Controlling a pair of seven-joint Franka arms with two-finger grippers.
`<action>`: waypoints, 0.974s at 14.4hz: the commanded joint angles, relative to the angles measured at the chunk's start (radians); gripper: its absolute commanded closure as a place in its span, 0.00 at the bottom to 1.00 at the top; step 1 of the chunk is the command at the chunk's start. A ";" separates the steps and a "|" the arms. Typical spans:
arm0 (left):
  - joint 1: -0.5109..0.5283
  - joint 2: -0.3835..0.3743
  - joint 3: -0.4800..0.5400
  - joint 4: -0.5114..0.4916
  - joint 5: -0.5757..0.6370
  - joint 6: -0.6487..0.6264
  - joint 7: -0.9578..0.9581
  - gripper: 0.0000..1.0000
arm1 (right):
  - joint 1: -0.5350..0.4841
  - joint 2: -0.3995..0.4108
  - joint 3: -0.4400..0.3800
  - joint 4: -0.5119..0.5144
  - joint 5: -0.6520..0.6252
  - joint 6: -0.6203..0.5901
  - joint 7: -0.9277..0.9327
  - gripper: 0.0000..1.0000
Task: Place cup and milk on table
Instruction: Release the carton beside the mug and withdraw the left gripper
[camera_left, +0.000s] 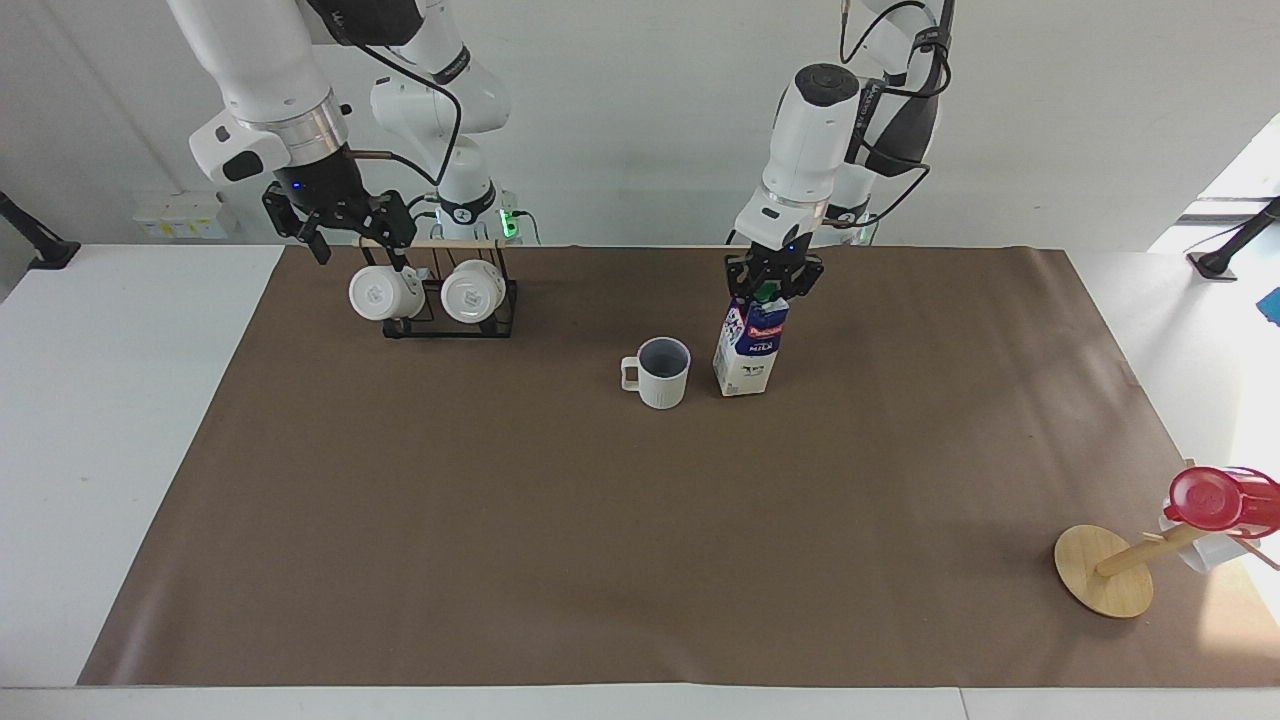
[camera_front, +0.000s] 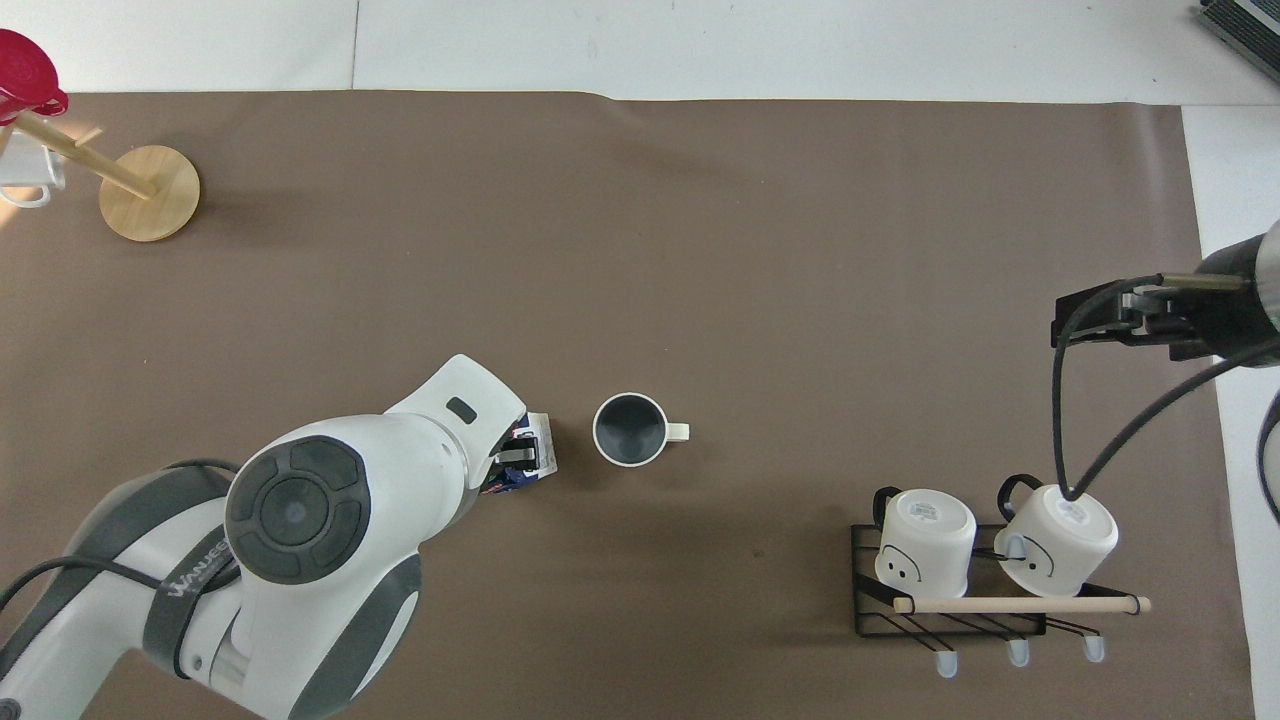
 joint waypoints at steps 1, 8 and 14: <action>-0.023 0.015 0.014 -0.010 0.022 0.038 -0.050 0.44 | -0.013 -0.002 0.005 0.005 0.018 -0.002 -0.038 0.00; -0.023 0.024 0.014 -0.006 0.027 0.035 -0.050 0.00 | -0.010 -0.007 0.005 -0.008 0.006 -0.004 -0.024 0.00; -0.024 0.015 0.005 0.161 0.016 -0.203 -0.075 0.00 | 0.000 -0.013 0.005 -0.011 -0.006 -0.002 0.049 0.00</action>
